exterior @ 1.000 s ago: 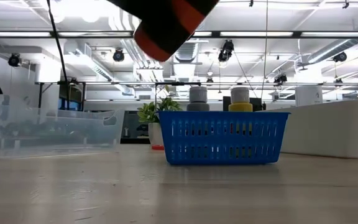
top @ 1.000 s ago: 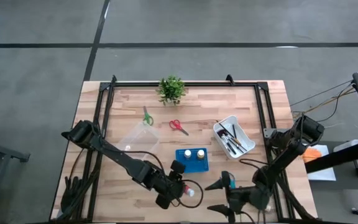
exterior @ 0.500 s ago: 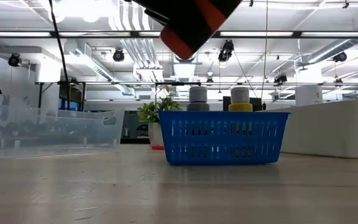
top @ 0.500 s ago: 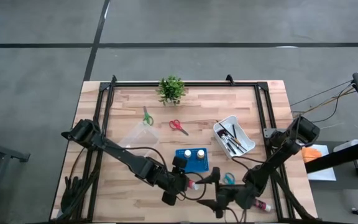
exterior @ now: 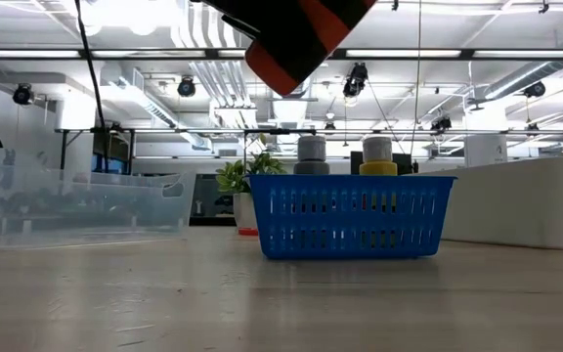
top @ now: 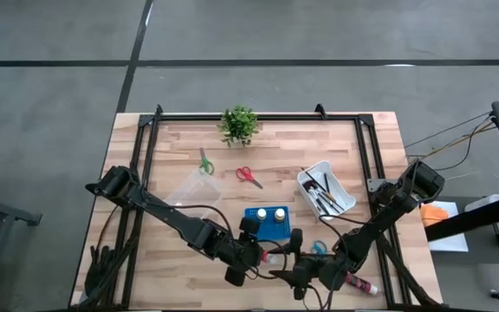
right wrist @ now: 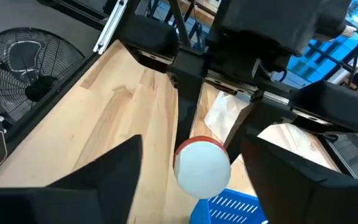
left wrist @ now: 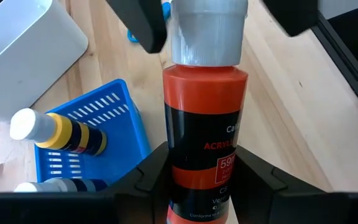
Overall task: Pick & Place Paint Supplies
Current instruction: Put the orange paint bottle in the blue bin
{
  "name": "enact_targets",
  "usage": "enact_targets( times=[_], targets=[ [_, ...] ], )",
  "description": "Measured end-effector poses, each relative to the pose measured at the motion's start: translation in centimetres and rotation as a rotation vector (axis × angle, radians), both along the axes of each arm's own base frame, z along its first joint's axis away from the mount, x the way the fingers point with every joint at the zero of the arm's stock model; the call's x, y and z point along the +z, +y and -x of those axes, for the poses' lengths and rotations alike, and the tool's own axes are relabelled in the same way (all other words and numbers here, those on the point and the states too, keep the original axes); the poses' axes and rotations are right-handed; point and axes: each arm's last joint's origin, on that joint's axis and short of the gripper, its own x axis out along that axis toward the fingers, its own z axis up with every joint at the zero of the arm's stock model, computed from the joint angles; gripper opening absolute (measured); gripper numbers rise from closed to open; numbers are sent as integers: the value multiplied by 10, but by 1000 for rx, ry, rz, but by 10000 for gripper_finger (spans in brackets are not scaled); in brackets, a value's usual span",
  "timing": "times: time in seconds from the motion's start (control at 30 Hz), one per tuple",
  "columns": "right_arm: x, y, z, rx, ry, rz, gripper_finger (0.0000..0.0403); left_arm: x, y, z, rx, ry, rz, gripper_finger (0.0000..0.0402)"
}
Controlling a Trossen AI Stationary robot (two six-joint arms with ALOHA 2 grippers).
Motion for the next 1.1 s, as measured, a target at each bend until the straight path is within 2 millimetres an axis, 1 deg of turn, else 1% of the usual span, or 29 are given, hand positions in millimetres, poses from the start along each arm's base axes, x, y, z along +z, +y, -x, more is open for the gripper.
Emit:
enact_targets(
  times=[0.13,0.3,0.5,0.7,0.83,0.93,1.1],
  targets=[
    [0,-2,-1,-9,4,-3,228,0,0,0,1,-1,2,135],
    [-4,-9,-6,-21,39,-10,176,0,0,0,3,-3,5,135],
    [-4,-10,-6,-27,32,-5,109,1,0,0,10,-5,18,135],
    [-4,-10,-6,-22,33,-4,109,0,1,1,36,-2,-10,135],
    [-2,-9,-7,-26,26,-5,109,7,5,7,39,16,-47,145],
    [1,-9,-8,-37,13,-25,109,16,8,12,44,15,-67,175],
    [-2,-5,-5,3,42,-21,109,33,8,25,52,-8,-101,250]
  ],
)
